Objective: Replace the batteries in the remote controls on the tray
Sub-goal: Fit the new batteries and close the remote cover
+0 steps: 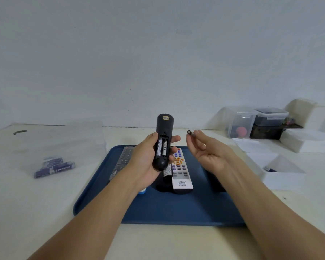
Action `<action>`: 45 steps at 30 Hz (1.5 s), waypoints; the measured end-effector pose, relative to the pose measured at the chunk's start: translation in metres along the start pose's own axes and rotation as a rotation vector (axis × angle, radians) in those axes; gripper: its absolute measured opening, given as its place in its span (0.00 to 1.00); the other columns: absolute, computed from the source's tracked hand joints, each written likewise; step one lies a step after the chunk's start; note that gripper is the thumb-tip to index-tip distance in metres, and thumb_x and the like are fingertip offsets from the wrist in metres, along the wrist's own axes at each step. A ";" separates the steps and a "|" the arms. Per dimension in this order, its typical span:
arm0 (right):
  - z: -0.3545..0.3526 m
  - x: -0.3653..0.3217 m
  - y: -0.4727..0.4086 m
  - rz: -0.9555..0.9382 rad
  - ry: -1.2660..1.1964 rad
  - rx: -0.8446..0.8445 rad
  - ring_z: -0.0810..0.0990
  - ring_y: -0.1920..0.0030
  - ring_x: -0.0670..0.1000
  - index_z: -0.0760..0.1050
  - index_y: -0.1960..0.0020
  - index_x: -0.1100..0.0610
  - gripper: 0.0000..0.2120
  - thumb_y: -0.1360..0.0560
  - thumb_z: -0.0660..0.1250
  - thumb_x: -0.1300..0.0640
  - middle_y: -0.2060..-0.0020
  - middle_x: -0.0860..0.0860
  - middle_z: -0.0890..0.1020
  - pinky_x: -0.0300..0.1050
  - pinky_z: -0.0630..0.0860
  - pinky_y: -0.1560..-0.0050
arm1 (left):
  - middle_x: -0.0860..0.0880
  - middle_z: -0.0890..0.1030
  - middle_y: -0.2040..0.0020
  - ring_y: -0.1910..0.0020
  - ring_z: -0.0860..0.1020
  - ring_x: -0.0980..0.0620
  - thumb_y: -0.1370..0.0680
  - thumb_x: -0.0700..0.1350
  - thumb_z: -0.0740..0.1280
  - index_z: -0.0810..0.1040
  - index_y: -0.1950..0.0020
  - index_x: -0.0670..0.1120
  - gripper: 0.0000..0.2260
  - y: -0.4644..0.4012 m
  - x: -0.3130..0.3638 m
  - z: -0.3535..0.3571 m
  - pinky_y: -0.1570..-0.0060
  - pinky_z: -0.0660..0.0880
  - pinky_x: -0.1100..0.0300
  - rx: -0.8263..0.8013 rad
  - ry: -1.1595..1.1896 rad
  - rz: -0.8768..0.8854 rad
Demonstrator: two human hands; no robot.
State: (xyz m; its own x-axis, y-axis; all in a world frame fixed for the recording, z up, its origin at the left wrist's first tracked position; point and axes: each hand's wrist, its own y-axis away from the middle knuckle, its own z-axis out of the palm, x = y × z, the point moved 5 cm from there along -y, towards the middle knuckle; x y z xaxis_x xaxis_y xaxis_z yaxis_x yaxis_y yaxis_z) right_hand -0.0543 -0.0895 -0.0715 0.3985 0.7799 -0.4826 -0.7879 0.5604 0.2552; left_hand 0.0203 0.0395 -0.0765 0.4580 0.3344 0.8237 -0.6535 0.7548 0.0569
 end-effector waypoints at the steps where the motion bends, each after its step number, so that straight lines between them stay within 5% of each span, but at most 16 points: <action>1: -0.001 0.002 -0.001 0.034 -0.024 0.019 0.80 0.67 0.52 0.75 0.50 0.65 0.04 0.20 0.62 0.71 0.58 0.60 0.77 0.48 0.84 0.68 | 0.40 0.85 0.41 0.65 0.78 0.50 0.13 0.50 0.53 0.73 0.29 0.40 0.19 0.000 -0.001 0.000 0.72 0.75 0.62 0.002 -0.011 -0.013; 4: -0.007 0.004 -0.003 0.085 0.058 0.068 0.70 0.69 0.48 0.76 0.47 0.65 0.11 0.19 0.56 0.71 0.59 0.58 0.74 0.36 0.73 0.78 | 0.42 0.85 0.40 0.65 0.77 0.51 0.13 0.50 0.54 0.73 0.29 0.41 0.19 0.001 -0.003 0.000 0.75 0.72 0.64 0.002 -0.062 -0.032; 8: -0.002 -0.009 -0.004 -0.103 0.506 0.021 0.59 0.79 0.44 0.78 0.51 0.61 0.06 0.21 0.64 0.60 0.70 0.50 0.69 0.35 0.56 0.83 | 0.38 0.85 0.43 0.68 0.76 0.51 0.14 0.48 0.58 0.72 0.31 0.37 0.17 0.006 0.002 0.002 0.77 0.67 0.64 -0.023 -0.179 0.013; 12: 0.001 -0.025 0.004 -0.323 0.794 0.083 0.57 0.75 0.46 0.78 0.51 0.59 0.20 0.28 0.74 0.42 0.64 0.50 0.67 0.37 0.57 0.80 | 0.37 0.85 0.44 0.67 0.79 0.49 0.16 0.47 0.63 0.74 0.35 0.38 0.15 0.006 0.010 0.001 0.77 0.69 0.64 -0.068 -0.279 0.046; 16: 0.014 -0.017 0.014 -0.335 0.791 -0.180 0.56 0.78 0.44 0.76 0.53 0.58 0.14 0.25 0.72 0.48 0.59 0.59 0.71 0.35 0.56 0.82 | 0.38 0.85 0.51 0.68 0.81 0.47 0.20 0.50 0.66 0.80 0.41 0.41 0.15 0.007 0.015 -0.002 0.77 0.70 0.63 -0.046 -0.289 0.017; 19: 0.014 -0.022 0.014 -0.315 0.796 -0.172 0.56 0.78 0.43 0.76 0.52 0.59 0.13 0.26 0.73 0.50 0.71 0.50 0.69 0.35 0.54 0.82 | 0.40 0.85 0.55 0.68 0.79 0.46 0.29 0.57 0.70 0.82 0.43 0.38 0.24 0.008 0.028 -0.011 0.77 0.70 0.64 0.036 0.033 0.050; 21: 0.012 -0.017 0.016 -0.234 0.856 -0.174 0.56 0.79 0.43 0.76 0.58 0.59 0.12 0.26 0.74 0.52 0.74 0.47 0.65 0.35 0.54 0.82 | 0.43 0.83 0.57 0.66 0.77 0.51 0.31 0.54 0.74 0.80 0.45 0.40 0.21 0.005 0.037 -0.018 0.74 0.69 0.66 0.070 0.187 0.137; 24: 0.018 0.009 0.028 -0.093 0.972 -0.285 0.60 0.81 0.42 0.78 0.58 0.62 0.12 0.25 0.73 0.54 0.74 0.50 0.77 0.33 0.55 0.82 | 0.48 0.81 0.56 0.62 0.75 0.55 0.26 0.44 0.73 0.80 0.47 0.45 0.10 0.000 0.036 -0.016 0.68 0.71 0.65 0.059 -0.045 0.254; 26: 0.022 0.021 0.036 -0.053 1.149 -0.338 0.60 0.80 0.43 0.81 0.51 0.68 0.18 0.25 0.73 0.50 0.63 0.58 0.86 0.35 0.55 0.79 | 0.48 0.85 0.53 0.57 0.81 0.53 0.19 0.43 0.66 0.80 0.42 0.46 0.07 -0.001 0.028 -0.008 0.60 0.77 0.61 0.008 -0.172 0.278; 30: 0.027 0.007 0.040 -0.305 1.689 -0.342 0.70 0.77 0.41 0.85 0.64 0.59 0.13 0.29 0.78 0.49 0.70 0.51 0.85 0.33 0.64 0.72 | 0.44 0.82 0.59 0.62 0.81 0.48 0.15 0.43 0.61 0.77 0.45 0.44 0.06 0.005 0.025 -0.003 0.56 0.79 0.49 0.040 -0.437 0.337; 33: 0.038 -0.016 0.043 -0.730 1.402 -0.337 0.79 0.68 0.41 0.83 0.62 0.57 0.06 0.30 0.79 0.57 0.66 0.49 0.85 0.32 0.71 0.62 | 0.43 0.80 0.62 0.69 0.79 0.47 0.16 0.41 0.60 0.74 0.44 0.41 0.05 0.009 0.020 0.003 0.68 0.77 0.53 -0.004 -0.708 0.391; 36: 0.044 -0.020 0.052 -1.001 1.339 -0.299 0.76 0.69 0.38 0.82 0.61 0.55 0.06 0.28 0.75 0.63 0.63 0.45 0.85 0.29 0.67 0.64 | 0.48 0.82 0.65 0.71 0.78 0.47 0.16 0.41 0.60 0.76 0.43 0.46 0.06 0.012 0.016 0.008 0.71 0.75 0.56 -0.049 -0.813 0.393; 45: 0.038 -0.020 0.048 -1.073 1.348 -0.198 0.77 0.65 0.37 0.83 0.60 0.54 0.04 0.27 0.75 0.61 0.62 0.44 0.85 0.29 0.67 0.62 | 0.49 0.83 0.63 0.70 0.78 0.46 0.14 0.47 0.59 0.76 0.44 0.49 0.07 0.012 0.010 0.012 0.68 0.76 0.52 -0.088 -0.808 0.378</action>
State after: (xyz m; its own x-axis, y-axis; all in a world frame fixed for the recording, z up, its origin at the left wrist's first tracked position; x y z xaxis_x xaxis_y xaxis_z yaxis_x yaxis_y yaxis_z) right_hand -0.0825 -0.0675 -0.0181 0.1825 -0.7060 -0.6843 -0.5384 0.5106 -0.6704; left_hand 0.0095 0.0455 -0.0610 -0.3644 0.0946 0.9264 -0.6110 0.7265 -0.3144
